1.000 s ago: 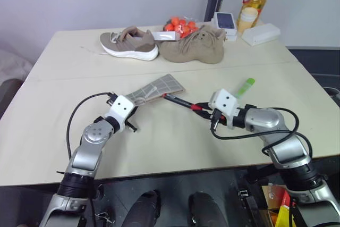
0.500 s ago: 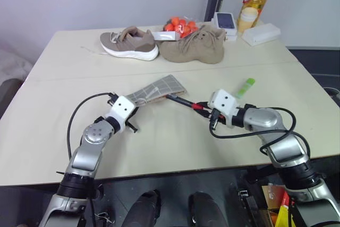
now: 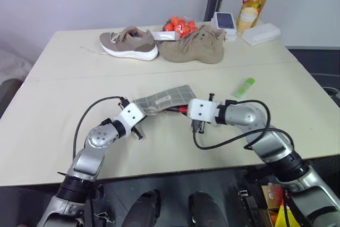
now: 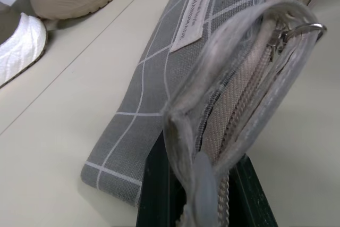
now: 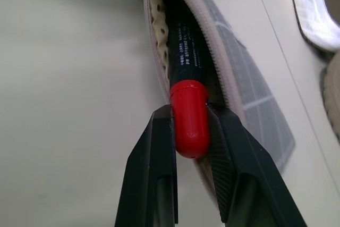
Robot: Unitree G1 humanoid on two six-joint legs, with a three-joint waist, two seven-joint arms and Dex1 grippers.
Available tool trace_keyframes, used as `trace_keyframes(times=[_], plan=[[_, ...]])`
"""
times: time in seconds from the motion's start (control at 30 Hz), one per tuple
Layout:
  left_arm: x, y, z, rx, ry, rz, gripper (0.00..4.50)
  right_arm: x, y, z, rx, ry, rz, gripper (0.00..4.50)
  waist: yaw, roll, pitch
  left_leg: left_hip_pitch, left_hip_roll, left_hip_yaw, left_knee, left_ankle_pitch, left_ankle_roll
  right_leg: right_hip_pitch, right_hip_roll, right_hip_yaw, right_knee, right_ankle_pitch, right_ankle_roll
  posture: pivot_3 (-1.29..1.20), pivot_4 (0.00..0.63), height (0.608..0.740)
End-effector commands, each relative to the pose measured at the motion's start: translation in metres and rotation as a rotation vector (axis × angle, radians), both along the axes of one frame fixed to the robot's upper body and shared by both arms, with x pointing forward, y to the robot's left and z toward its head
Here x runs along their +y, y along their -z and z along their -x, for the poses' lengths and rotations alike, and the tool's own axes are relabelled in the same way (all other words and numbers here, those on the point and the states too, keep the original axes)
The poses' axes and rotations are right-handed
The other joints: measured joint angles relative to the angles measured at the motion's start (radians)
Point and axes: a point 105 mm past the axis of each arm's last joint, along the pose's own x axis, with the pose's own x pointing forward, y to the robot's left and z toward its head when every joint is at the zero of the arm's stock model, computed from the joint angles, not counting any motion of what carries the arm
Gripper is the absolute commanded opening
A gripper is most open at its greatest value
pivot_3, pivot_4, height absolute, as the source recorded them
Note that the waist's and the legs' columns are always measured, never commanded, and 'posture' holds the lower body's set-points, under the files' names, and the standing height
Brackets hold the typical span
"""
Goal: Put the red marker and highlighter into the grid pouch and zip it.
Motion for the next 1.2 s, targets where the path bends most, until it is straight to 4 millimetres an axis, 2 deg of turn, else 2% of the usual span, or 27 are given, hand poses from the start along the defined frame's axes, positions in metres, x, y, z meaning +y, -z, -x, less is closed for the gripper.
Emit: trace_keyframes(times=[0.03, 0.2, 0.23, 0.3, 0.43, 0.53, 0.63, 0.77, 0.87, 1.0, 1.1, 1.2], plan=[[-0.009, -0.013, 0.003, -0.053, 0.039, 0.013, 0.0, 0.016, -0.017, 0.007, -0.052, -0.07, -0.027, 1.81, 0.0, 0.0, 0.0, 0.0, 0.0, 0.0, 0.0, 0.0, 0.0, 0.0, 0.0, 0.0, 0.0, 0.0, 0.0, 0.0, 0.15, 0.74], [-0.005, -0.012, 0.001, -0.034, -0.005, 0.036, 0.0, 0.009, -0.029, 0.008, -0.084, -0.066, -0.064, 4.38, 0.0, 0.0, 0.0, 0.0, 0.0, 0.0, 0.0, 0.0, 0.0, 0.0, 0.0, 0.0, 0.0, 0.0, 0.0, 0.0, 0.15, 0.74], [-0.002, -0.012, -0.002, -0.025, -0.035, 0.056, 0.0, 0.006, -0.034, 0.01, -0.066, -0.062, -0.107, 4.48, 0.001, 0.0, 0.0, 0.0, 0.0, 0.0, 0.0, 0.0, 0.0, 0.0, 0.0, 0.0, 0.0, 0.0, 0.0, 0.0, 0.15, 0.74], [0.001, -0.011, -0.007, -0.005, -0.085, 0.098, 0.0, -0.001, -0.042, 0.011, -0.037, -0.042, -0.186, 4.48, 0.002, 0.0, 0.0, 0.0, 0.0, 0.0, 0.0, 0.0, 0.0, 0.0, 0.0, 0.0, 0.0, 0.0, 0.0, 0.0, 0.15, 0.74], [0.005, -0.01, -0.013, 0.005, -0.151, 0.118, 0.0, -0.016, -0.041, 0.014, 0.031, -0.006, -0.249, 4.48, 0.0, 0.0, 0.0, 0.0, 0.0, -0.001, 0.0, 0.0, 0.0, 0.001, 0.0, 0.0, 0.0, 0.0, 0.0, 0.0, 0.15, 0.74], [0.009, -0.01, -0.016, 0.0, -0.19, 0.11, 0.0, -0.034, -0.043, 0.006, 0.047, 0.092, -0.328, 4.48, 0.0, 0.0, 0.0, 0.0, 0.0, 0.0, 0.0, 0.0, 0.0, 0.001, 0.0, 0.0, 0.0, 0.0, 0.0, 0.0, 0.15, 0.74], [0.014, -0.01, -0.02, -0.008, -0.229, 0.092, 0.0, -0.057, -0.045, -0.013, 0.015, 0.251, -0.409, 4.48, 0.0, 0.0, 0.0, 0.0, 0.0, 0.0, 0.0, 0.0, 0.0, 0.001, 0.0, 0.0, 0.0, 0.0, 0.0, 0.0, 0.15, 0.74], [0.018, -0.011, -0.025, -0.015, -0.277, 0.089, 0.0, -0.098, -0.034, -0.037, 0.117, 0.548, -0.588, 4.48, 0.001, 0.0, 0.0, 0.0, 0.0, 0.0, 0.001, 0.0, 0.0, 0.001, 0.0, 0.0, 0.0, 0.0, 0.0, 0.0, 0.15, 0.74], [0.017, -0.01, -0.027, -0.009, -0.293, 0.092, 0.0, -0.128, -0.038, -0.054, 0.044, 0.777, -0.696, 4.48, 0.001, 0.0, 0.0, 0.0, 0.0, 0.0, 0.0, 0.0, 0.0, 0.0, 0.0, 0.0, 0.0, 0.0, 0.0, 0.0, 0.15, 0.74], [0.012, -0.008, -0.027, -0.004, -0.286, 0.092, 0.0, -0.156, -0.026, -0.064, 0.008, 1.025, -0.744, 4.48, 0.0, 0.0, 0.0, 0.0, 0.0, 0.0, 0.0, 0.0, 0.0, 0.0, 0.0, 0.0, 0.0, 0.0, 0.0, 0.0, 0.15, 0.74], [0.011, -0.008, -0.027, -0.002, -0.283, 0.095, 0.0, -0.166, -0.016, -0.067, 0.026, 1.143, -0.792, 4.48, 0.0, 0.0, 0.0, 0.0, 0.0, 0.001, 0.0, 0.0, 0.0, 0.0, 0.0, 0.0, 0.0, 0.0, 0.0, 0.0, 0.15, 0.74], [0.01, -0.008, -0.027, -0.002, -0.28, 0.098, 0.0, -0.169, 0.003, -0.072, 0.078, 1.266, -0.849, 4.48, -0.002, 0.0, 0.0, 0.0, 0.0, 0.001, 0.0, 0.0, 0.0, 0.0, 0.0, 0.001, 0.001, 0.0, 0.0, 0.0, 0.15, 0.74]])
